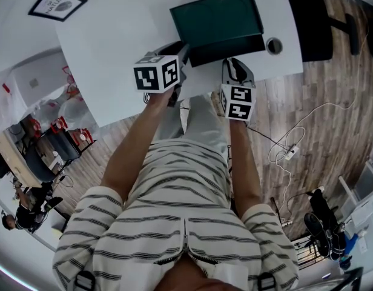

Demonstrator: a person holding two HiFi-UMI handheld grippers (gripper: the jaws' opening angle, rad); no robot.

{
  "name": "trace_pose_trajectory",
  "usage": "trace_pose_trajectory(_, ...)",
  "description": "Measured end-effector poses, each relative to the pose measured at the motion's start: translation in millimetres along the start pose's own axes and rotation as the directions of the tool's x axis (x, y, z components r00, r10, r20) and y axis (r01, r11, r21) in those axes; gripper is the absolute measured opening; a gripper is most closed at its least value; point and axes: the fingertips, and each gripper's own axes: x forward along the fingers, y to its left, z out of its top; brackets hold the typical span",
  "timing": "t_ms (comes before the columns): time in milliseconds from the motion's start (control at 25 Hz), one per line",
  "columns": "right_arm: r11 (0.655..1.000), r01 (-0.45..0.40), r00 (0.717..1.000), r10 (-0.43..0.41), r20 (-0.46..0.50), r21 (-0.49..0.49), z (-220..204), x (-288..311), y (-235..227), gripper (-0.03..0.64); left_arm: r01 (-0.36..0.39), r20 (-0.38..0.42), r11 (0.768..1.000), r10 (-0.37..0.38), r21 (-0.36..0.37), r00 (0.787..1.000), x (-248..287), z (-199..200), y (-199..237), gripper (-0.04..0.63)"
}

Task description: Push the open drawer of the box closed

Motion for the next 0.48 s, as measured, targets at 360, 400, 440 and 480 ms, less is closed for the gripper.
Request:
trace_pose_trajectory(360,1.0,-0.006,1.0,0.006,0.003,-0.009,12,10,1,0.081,0.008,-0.002,1.0,-0.008,-0.008,1.0,0,1,0,0.086)
trace_pose_trajectory(400,1.0,-0.006,1.0,0.006,0.003,-0.008,12,11,1,0.081,0.01,-0.004,1.0,-0.01,-0.01,1.0,1,0,0,0.087)
trace_pose_trajectory(440,1.0,-0.007,1.0,0.007,0.004,-0.009,13,12,1,0.081,0.013,-0.005,1.0,-0.013,-0.013,1.0,1,-1,0,0.086)
trace_pose_trajectory(480,1.0,-0.008,1.0,0.008,0.006,-0.01,14,13,0,0.081,0.014,-0.005,1.0,-0.014,-0.014,1.0,1,0,0,0.087)
